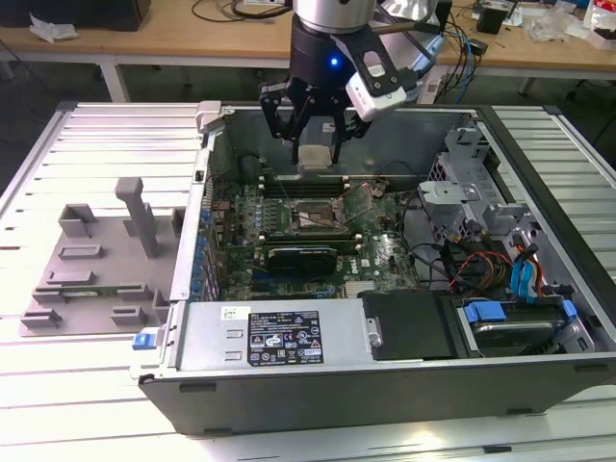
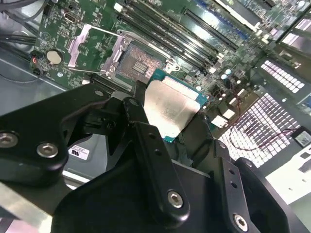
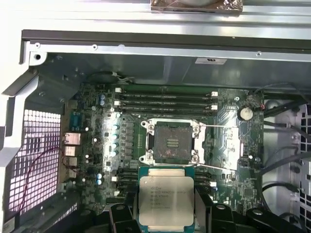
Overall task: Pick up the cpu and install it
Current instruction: 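Pick up the cpu and move it towards the insertion slot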
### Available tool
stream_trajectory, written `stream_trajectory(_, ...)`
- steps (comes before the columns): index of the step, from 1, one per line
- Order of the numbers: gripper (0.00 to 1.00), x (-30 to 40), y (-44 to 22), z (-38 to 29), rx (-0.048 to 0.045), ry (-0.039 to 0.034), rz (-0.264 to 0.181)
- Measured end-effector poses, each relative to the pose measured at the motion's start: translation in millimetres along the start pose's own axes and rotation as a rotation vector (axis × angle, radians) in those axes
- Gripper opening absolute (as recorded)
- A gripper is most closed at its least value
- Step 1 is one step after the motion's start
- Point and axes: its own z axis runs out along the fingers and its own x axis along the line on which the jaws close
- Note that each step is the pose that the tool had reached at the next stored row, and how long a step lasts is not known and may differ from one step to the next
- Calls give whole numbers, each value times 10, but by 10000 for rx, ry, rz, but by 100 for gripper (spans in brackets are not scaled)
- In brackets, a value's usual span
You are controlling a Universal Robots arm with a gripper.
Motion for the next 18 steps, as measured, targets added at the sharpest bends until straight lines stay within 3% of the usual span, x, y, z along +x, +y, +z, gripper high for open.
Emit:
stream_trajectory(14, 55, -24, 142, 334, 0, -1, -47)
stream_trajectory(18, 55, -26, 173, 400, 11, -102, -149)
